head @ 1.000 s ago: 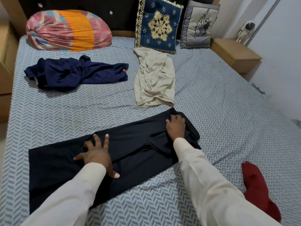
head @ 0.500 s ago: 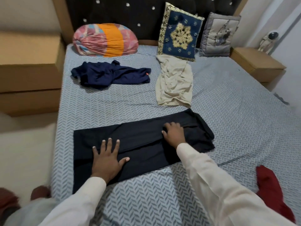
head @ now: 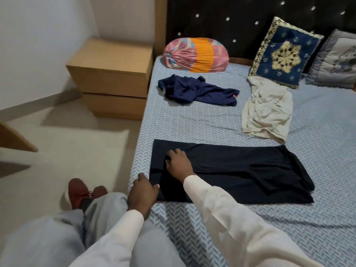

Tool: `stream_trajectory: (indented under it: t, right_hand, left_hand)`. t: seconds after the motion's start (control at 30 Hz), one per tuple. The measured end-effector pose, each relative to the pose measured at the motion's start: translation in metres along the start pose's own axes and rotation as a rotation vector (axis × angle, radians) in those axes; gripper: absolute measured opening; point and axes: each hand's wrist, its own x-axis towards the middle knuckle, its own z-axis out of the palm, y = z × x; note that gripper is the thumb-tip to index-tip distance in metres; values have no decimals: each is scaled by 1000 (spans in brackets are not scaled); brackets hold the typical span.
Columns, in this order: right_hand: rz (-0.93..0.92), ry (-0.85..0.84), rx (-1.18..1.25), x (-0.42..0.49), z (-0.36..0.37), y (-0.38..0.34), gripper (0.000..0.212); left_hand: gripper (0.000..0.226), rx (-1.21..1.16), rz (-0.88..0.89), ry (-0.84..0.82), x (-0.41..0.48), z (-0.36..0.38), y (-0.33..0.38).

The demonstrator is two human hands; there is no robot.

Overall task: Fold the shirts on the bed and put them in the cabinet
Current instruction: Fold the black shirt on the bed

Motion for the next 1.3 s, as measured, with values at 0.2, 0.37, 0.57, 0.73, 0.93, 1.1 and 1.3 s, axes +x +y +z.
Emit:
stream_trajectory:
  t: [0.2, 0.37, 0.57, 0.73, 0.93, 1.1, 1.3]
  right_hand:
    - [139, -125, -103, 25, 7, -73, 78]
    - [183, -106, -155, 30, 9, -79, 63]
    - [420, -166, 531, 41, -15, -31, 51]
    - [536, -169, 874, 30, -39, 32, 10]
    - [467, -190, 669, 24, -33, 53, 27]
    - [448, -179, 759, 26, -29, 57, 25]
    - [511, -272, 1081, 14, -36, 56, 30]
  left_hand:
    - [47, -162, -92, -135, 11, -3, -7]
    - [50, -347, -72, -110, 11, -3, -7]
    - [36, -455, -23, -123, 2, 4, 13]
    - [30, -397, 197, -117, -13, 21, 48]
    - [38, -226, 295, -186, -17, 41, 56]
    - [40, -302, 337, -257, -11, 43, 47]
    - [37, -489, 332, -205, -11, 44, 42]
